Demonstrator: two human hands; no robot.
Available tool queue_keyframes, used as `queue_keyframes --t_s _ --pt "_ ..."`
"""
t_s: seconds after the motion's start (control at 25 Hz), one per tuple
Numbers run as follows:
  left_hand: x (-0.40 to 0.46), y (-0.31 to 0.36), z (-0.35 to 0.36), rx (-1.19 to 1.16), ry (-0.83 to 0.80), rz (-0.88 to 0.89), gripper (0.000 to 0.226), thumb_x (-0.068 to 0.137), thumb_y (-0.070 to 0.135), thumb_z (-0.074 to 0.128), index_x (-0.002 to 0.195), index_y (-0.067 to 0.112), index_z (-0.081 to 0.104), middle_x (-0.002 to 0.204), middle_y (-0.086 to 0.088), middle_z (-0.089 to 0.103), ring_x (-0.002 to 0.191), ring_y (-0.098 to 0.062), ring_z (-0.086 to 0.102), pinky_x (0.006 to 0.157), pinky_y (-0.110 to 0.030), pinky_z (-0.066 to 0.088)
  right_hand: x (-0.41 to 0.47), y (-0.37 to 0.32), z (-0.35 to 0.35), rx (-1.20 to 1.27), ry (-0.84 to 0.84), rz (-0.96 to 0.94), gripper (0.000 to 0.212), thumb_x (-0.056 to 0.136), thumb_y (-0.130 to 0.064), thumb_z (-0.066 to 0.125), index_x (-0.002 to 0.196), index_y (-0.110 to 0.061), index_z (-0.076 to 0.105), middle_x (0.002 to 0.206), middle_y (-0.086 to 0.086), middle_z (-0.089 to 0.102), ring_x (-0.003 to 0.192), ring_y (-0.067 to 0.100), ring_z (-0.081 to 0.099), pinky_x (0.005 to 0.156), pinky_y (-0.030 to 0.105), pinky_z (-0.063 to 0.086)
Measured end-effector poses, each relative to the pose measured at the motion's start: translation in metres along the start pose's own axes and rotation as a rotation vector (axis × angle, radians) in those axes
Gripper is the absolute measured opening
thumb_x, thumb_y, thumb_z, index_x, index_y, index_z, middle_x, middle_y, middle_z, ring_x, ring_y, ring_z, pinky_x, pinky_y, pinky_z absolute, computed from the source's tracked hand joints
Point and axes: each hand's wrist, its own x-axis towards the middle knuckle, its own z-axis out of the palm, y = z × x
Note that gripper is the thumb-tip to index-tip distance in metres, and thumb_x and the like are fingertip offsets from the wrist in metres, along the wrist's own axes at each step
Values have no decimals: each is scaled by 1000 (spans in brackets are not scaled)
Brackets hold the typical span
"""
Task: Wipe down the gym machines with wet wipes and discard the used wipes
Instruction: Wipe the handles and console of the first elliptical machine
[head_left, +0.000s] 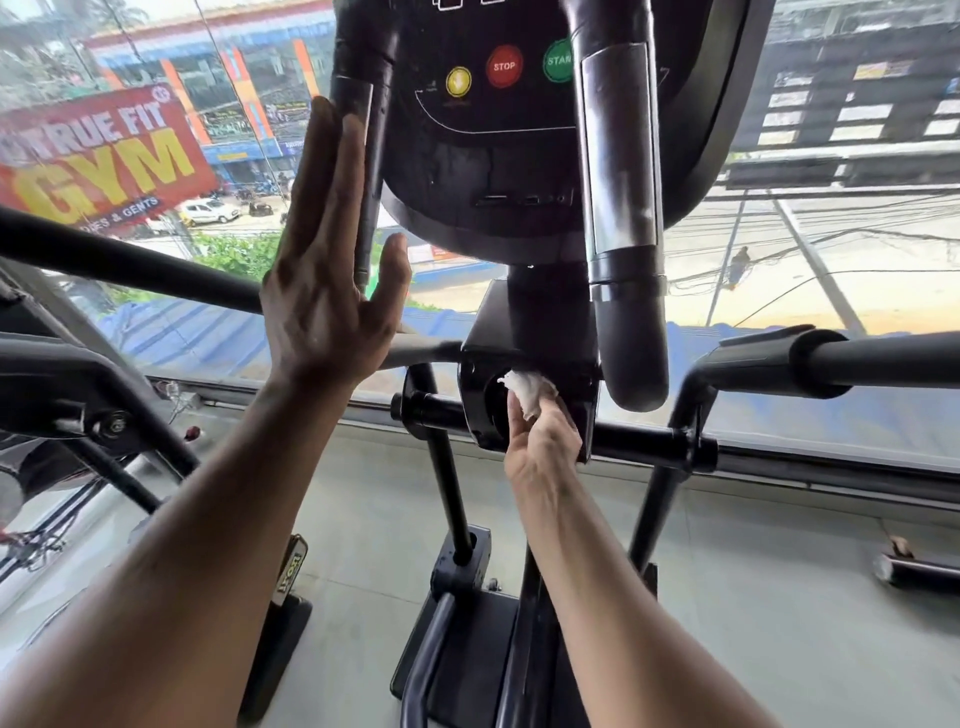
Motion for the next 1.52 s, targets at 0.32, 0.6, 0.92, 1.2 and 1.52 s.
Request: queue_keyframes --t_s 0.32,0.6,0.92,1.2,1.52 --pt "-1 2 -1 -14 35 10 58 105 18 51 155 -7 36 162 -29 32 156 -18 23 114 -8 28 25 7 -11 -1492 -416 -794 17 94 -16 67 80 -21 58 80 -8 66 77 16 67 66 32 56" --pt "-3 3 -2 -1 23 -28 60 104 18 53 159 1 34 166 -20 31 156 -8 21 98 -10 42 27 -50 8 -2464 -1349 -2015 38 88 4 36 74 -13 67 104 5 63 89 23 60 60 33 51" --pt "-2 5 -4 28 7 -35 63 100 10 54 159 2 34 166 -18 31 154 -1 20 88 -18 46 1 -65 9 -3357 -1198 -1697 21 95 -4 53 103 -13 70 95 1 66 102 26 60 108 42 39" --pt "-4 5 -3 3 19 -43 64 97 5 53 158 0 34 166 -20 31 156 -13 25 103 -8 37 -11 -52 -8 -2829 -959 -934 23 90 8 52 98 -10 64 89 8 59 94 30 70 66 35 50" --pt "-2 3 -4 -10 4 -51 62 99 10 50 158 0 34 166 -20 30 157 -21 27 110 -9 35 21 -20 -6 -2538 -689 -598 29 93 -3 50 120 4 60 131 20 58 122 36 58 101 37 48"
